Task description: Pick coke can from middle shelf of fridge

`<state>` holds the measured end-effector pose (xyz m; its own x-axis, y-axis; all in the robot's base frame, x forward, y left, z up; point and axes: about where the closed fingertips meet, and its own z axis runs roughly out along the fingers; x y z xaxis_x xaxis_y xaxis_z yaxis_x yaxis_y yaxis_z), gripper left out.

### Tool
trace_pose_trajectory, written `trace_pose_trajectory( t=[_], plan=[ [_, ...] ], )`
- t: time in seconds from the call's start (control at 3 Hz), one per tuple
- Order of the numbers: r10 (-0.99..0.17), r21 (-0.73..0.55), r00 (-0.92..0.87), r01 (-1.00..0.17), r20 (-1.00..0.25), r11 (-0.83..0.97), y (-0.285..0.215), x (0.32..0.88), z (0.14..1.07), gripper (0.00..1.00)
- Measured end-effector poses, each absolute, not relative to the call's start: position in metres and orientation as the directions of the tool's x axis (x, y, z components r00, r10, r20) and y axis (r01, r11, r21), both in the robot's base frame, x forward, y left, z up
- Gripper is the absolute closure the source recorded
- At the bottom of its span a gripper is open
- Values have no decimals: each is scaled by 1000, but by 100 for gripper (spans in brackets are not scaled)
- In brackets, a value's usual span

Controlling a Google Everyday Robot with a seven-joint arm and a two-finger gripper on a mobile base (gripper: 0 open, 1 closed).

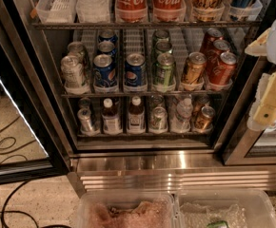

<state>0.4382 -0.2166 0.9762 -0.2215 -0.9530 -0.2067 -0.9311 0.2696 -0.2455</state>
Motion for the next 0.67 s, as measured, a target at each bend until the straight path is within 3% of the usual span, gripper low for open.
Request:
trace_pose_trajectory(
  t=[0.67],
  plan=[
    [-951, -266, -212, -926, -224, 268, -215, 442, 978, 0]
  ],
)
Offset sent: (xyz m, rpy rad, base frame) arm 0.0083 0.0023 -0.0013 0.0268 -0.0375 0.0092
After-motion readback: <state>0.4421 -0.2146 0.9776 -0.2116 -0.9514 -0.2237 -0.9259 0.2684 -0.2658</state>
